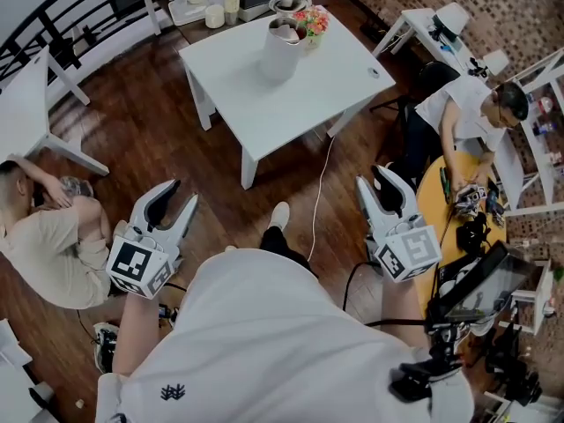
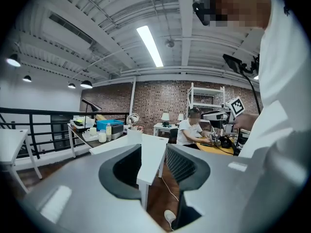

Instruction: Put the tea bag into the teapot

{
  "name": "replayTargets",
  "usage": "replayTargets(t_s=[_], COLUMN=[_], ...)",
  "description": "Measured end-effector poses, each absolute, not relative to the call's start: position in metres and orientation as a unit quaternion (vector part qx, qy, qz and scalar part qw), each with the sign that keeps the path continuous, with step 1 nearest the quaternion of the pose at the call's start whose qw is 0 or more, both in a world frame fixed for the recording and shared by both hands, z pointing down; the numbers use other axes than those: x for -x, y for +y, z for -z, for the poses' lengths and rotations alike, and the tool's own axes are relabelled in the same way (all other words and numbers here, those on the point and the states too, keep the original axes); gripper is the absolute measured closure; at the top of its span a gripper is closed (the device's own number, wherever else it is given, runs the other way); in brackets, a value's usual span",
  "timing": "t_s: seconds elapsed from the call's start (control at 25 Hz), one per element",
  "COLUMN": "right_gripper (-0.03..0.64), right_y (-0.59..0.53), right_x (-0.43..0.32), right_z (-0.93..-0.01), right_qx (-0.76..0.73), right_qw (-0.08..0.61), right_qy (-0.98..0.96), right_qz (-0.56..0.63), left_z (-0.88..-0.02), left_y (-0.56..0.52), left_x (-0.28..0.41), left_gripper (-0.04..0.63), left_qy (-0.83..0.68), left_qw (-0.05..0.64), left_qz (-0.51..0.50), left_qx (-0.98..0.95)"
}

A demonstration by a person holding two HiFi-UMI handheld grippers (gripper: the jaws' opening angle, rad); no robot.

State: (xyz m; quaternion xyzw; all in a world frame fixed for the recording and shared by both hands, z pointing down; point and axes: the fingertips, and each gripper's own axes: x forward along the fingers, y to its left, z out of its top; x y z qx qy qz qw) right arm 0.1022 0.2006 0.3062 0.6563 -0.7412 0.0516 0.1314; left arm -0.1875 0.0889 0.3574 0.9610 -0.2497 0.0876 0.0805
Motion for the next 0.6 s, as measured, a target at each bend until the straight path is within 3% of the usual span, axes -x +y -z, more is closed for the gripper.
replayTargets(t_s=[0.6], right_gripper=[0.485], right_y=[0.188], right_x=[-0.096], right_z=[-0.323], right_qx=[-0.641], right_qw=[0.142], right_qy=[-0.752], right_qz=[-0.064], left_z=[-0.373], left_y=[0.092], left_x=[0.185], left_gripper=[0.462], left_qy=[-0.249], left_qw=[0.092], left_qz=[-0.094], left_qx=[-0.959])
